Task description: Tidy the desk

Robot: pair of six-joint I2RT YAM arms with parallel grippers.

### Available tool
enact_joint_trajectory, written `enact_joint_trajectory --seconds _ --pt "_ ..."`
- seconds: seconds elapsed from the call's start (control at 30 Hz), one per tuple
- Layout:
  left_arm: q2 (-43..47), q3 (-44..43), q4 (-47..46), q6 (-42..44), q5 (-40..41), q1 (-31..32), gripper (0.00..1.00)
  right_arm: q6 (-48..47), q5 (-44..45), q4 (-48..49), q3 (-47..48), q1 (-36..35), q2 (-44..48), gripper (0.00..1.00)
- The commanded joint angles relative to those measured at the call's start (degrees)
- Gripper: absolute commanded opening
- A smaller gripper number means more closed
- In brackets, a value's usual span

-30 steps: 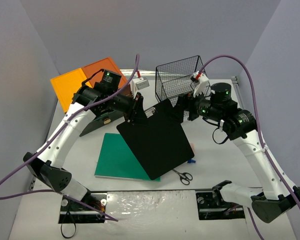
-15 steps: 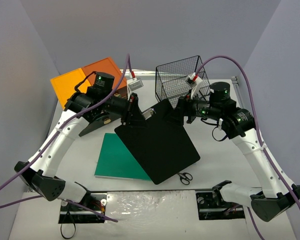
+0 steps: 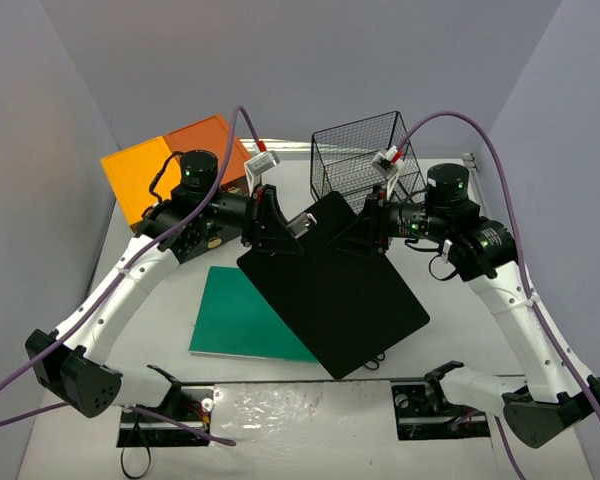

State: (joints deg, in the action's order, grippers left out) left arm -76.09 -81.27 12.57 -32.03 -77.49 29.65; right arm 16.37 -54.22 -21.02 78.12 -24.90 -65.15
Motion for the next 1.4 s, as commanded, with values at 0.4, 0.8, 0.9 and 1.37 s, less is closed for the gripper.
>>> enact_joint_trajectory --seconds 0.4,0.8,0.9,1.37 --pt "1.48 -3.11 -10.35 -3.18 -3.37 -1.26 0.23 2.15 -3.21 2.15 2.68 0.08 0.73 0.00" --pt "2.30 -2.45 -10.19 -3.00 -2.73 -3.82 0.71 1.69 -0.78 2.16 5.39 0.55 -0.52 0.00" --pt "2.25 -1.05 -10.30 -2.86 -0.94 -6.16 0.71 1.74 -0.04 2.05 7.53 0.91 -0.94 0.00" --pt "-1.22 3.27 -31.49 -16.78 2.68 -13.00 0.71 1.65 2.58 2.12 12.55 5.66 -1.82 0.00"
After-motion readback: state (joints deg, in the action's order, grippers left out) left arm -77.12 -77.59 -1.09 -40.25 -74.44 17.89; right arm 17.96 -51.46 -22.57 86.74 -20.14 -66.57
